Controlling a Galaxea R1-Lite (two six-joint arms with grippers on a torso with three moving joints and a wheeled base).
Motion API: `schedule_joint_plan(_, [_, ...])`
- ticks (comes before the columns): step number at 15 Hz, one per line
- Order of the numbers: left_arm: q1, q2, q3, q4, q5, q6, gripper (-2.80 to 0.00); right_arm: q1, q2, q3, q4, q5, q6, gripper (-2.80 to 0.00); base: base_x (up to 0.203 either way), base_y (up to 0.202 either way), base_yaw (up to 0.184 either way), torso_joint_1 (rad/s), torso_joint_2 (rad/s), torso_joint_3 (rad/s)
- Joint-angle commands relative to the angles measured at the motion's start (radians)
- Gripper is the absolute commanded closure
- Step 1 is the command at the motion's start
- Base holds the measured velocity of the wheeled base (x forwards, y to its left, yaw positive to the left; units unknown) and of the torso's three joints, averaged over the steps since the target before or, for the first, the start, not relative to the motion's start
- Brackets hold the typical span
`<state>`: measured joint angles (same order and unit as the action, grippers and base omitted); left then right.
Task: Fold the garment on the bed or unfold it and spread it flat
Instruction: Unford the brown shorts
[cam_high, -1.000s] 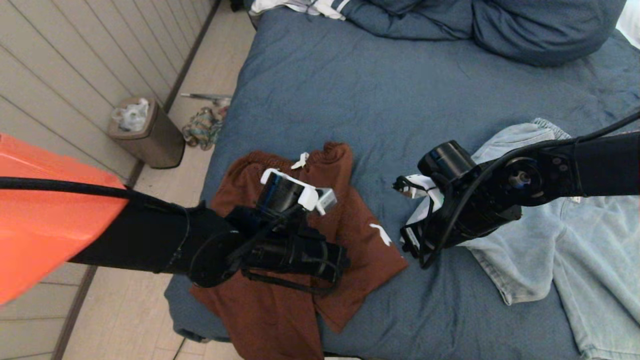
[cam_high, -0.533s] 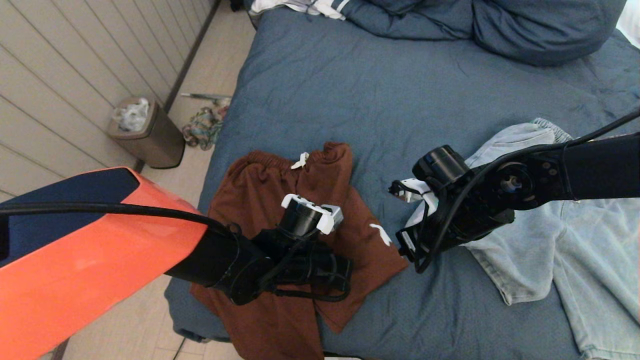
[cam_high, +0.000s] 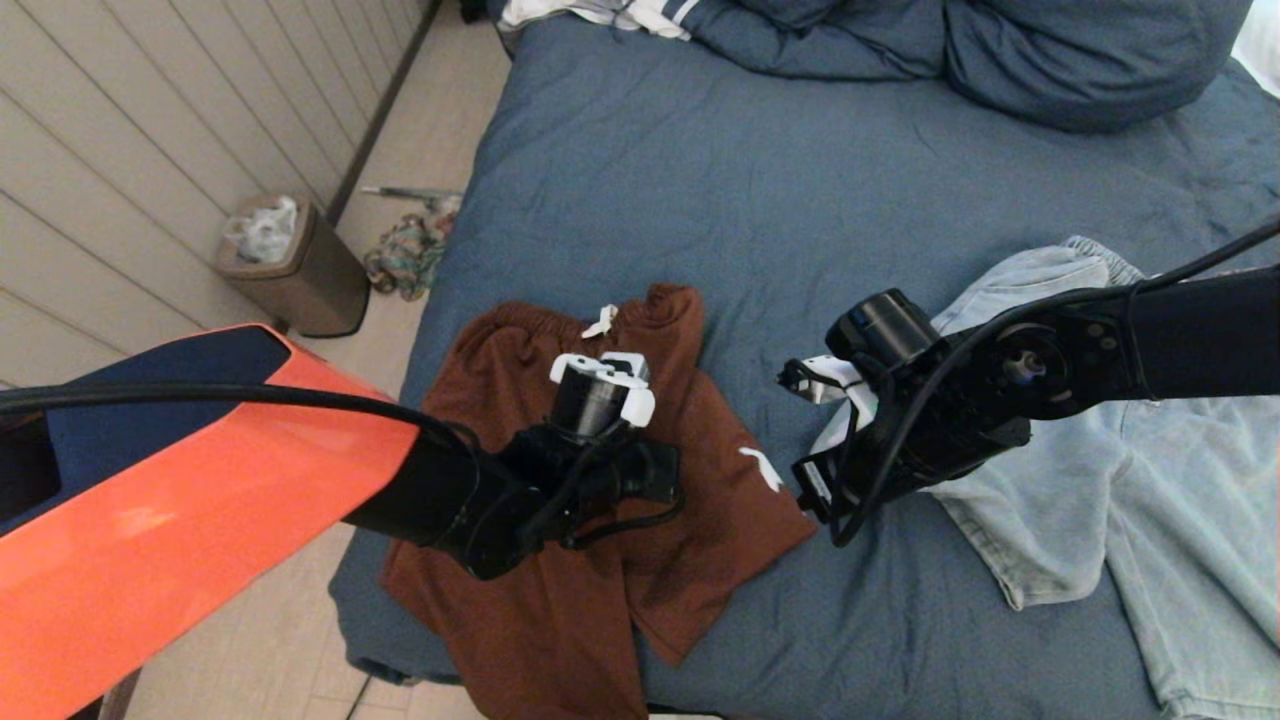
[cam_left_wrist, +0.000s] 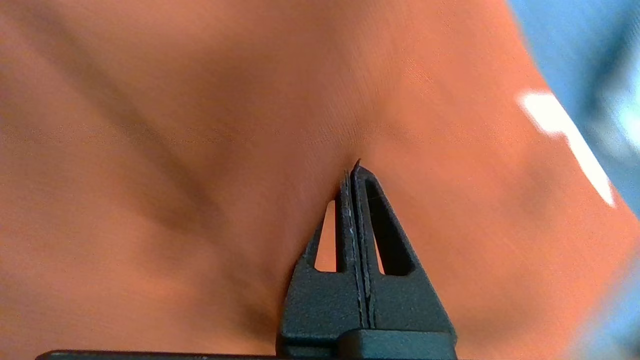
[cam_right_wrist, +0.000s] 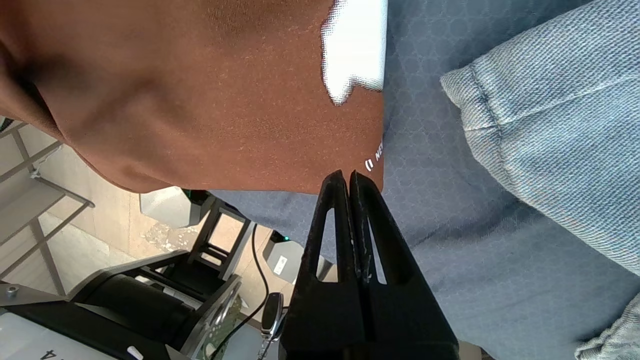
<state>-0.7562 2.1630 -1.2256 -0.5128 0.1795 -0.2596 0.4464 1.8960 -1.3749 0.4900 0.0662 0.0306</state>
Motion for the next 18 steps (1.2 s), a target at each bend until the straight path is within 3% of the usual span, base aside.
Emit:
schedule_joint_plan(1, [0.044, -0.001, -0.035, 0.0, 0.017, -0.007, 0.0, 0.003, 0.003, 0.002, 0.002, -0.002, 0.0, 0.0, 0.0, 0.0, 0.0, 0.0, 0.0, 0.0])
schedule_joint_plan(6, [0.059, 0.099, -0.067, -0.009, 0.023, -0.007, 0.0, 0.003, -0.011, 0.006, 0.002, -0.003, -0.001, 0.0, 0.0, 0.0, 0.0, 0.0, 0.0, 0.0])
schedule_joint_plan(8, [0.117, 0.119, -0.107, -0.006, 0.035, -0.008, 0.0, 0.003, -0.011, 0.007, 0.002, -0.003, -0.001, 0.0, 0.0, 0.0, 0.0, 0.0, 0.0, 0.0])
schedule_joint_plan(12, [0.172, 0.12, -0.182, 0.003, 0.12, -0.04, 0.0, 0.02, -0.017, 0.034, 0.002, -0.003, -0.014, 0.0, 0.0, 0.0, 0.0, 0.0, 0.0, 0.0])
schedule_joint_plan(18, [0.215, 0.075, -0.185, 0.02, 0.117, -0.032, 0.0, 0.071, 0.006, 0.055, -0.01, -0.009, -0.022, 0.0, 0.0, 0.0, 0.0, 0.0, 0.0, 0.0])
